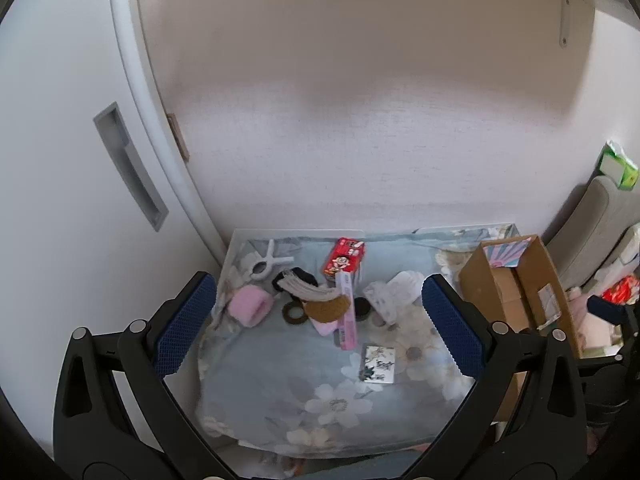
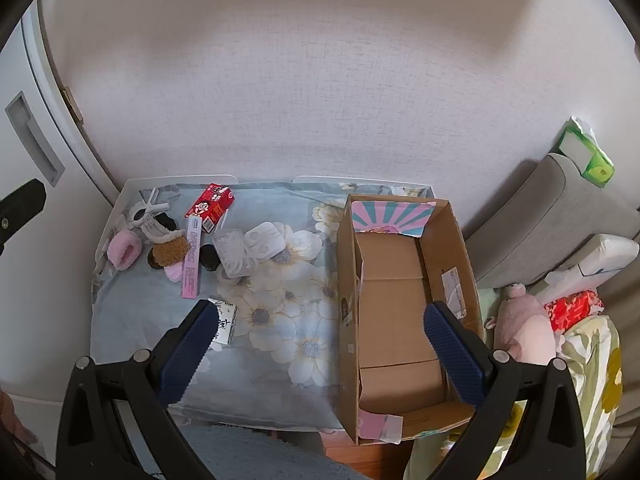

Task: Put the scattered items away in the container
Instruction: 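Move both tools toward the cluttered tray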

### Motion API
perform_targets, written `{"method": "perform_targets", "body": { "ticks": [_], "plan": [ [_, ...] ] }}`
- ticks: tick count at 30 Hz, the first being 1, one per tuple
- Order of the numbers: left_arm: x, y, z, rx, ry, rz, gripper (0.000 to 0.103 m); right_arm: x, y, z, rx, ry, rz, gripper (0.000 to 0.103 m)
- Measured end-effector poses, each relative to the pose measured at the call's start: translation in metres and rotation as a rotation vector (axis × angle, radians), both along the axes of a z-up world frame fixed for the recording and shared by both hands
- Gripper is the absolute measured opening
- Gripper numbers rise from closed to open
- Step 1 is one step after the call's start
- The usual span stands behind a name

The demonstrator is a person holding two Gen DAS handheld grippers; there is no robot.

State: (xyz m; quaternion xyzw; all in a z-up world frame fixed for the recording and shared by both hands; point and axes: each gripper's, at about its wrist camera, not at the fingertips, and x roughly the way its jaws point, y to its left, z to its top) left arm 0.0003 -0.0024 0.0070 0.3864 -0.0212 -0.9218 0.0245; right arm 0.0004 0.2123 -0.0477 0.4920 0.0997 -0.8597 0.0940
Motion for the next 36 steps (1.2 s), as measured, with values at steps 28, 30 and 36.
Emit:
{"method": "perform_targets", "body": {
  "ticks": [28,30,36],
  "plan": [
    [0.000,-0.023,-0.008,-0.001,-0.069,0.101,0.102,0.004,0.014,0.003,-0.058,0.016,0.004,0.102],
    [0.001,-0.024,-0.010,-0.003,-0.073,0.102,0.102,0.005,0.013,0.003,-0.053,0.018,0.007,0.102],
    [0.001,-0.024,-0.012,-0.005,-0.086,0.102,0.102,0.007,0.012,0.001,-0.070,0.005,0.031,0.102]
  ]
}}
